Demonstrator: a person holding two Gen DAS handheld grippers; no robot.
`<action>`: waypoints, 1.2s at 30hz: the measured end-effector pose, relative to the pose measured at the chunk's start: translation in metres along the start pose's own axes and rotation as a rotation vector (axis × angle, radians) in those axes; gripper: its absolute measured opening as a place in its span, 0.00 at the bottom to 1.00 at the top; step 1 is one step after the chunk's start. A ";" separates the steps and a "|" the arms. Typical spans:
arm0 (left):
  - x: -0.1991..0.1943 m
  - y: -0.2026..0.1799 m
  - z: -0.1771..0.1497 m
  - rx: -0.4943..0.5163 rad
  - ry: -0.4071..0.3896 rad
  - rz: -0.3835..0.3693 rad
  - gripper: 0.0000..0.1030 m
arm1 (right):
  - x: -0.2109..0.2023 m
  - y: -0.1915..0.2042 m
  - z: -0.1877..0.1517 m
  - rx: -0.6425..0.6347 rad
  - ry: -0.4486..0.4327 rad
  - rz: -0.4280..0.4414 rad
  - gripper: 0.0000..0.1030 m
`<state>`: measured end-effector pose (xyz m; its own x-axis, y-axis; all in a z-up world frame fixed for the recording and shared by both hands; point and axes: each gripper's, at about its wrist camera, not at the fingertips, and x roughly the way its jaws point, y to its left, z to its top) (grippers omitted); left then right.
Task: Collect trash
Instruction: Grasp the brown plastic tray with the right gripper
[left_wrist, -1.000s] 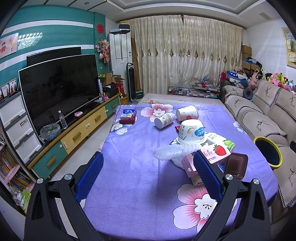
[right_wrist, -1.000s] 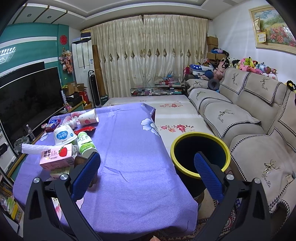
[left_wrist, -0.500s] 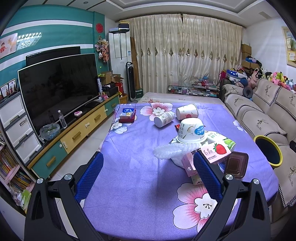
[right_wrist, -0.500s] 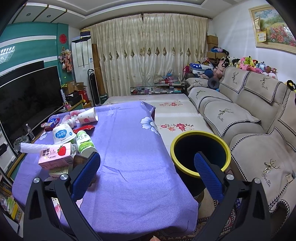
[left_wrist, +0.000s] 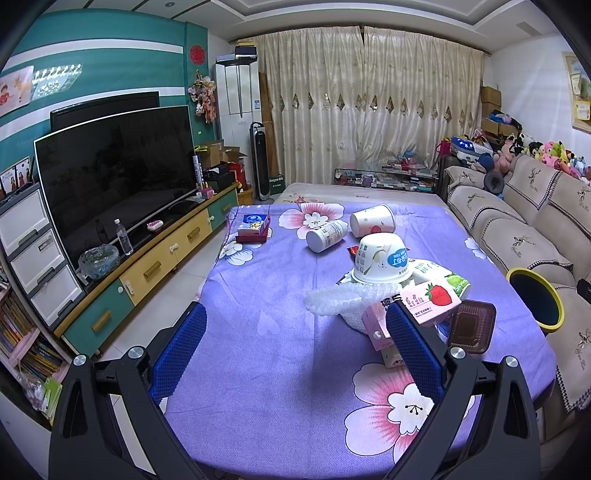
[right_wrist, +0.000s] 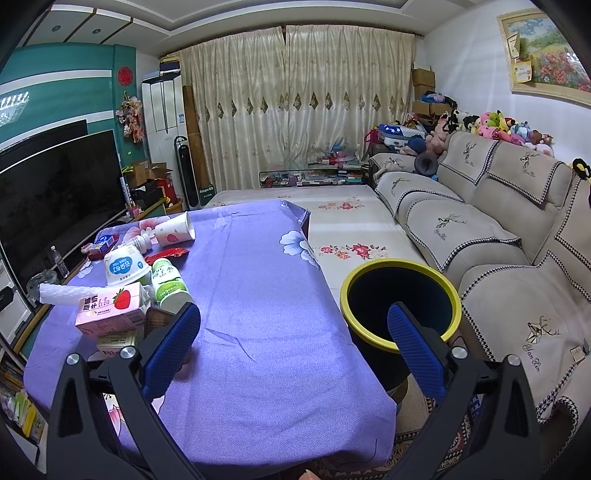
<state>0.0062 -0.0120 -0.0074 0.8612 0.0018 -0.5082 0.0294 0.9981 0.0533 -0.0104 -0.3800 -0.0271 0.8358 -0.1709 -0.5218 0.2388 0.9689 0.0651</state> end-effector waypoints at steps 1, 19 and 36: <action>0.000 0.000 0.000 0.000 0.000 0.001 0.93 | 0.001 0.000 -0.001 0.001 0.002 -0.001 0.94; 0.013 0.001 -0.006 -0.015 0.024 -0.004 0.93 | 0.039 0.024 -0.001 -0.030 0.099 0.092 0.94; 0.039 0.009 -0.008 -0.024 0.053 -0.051 0.93 | 0.114 0.096 -0.020 -0.103 0.272 0.239 0.38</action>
<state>0.0365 -0.0025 -0.0336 0.8308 -0.0466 -0.5546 0.0597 0.9982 0.0056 0.0981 -0.3026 -0.0975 0.6969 0.1030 -0.7097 -0.0101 0.9909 0.1339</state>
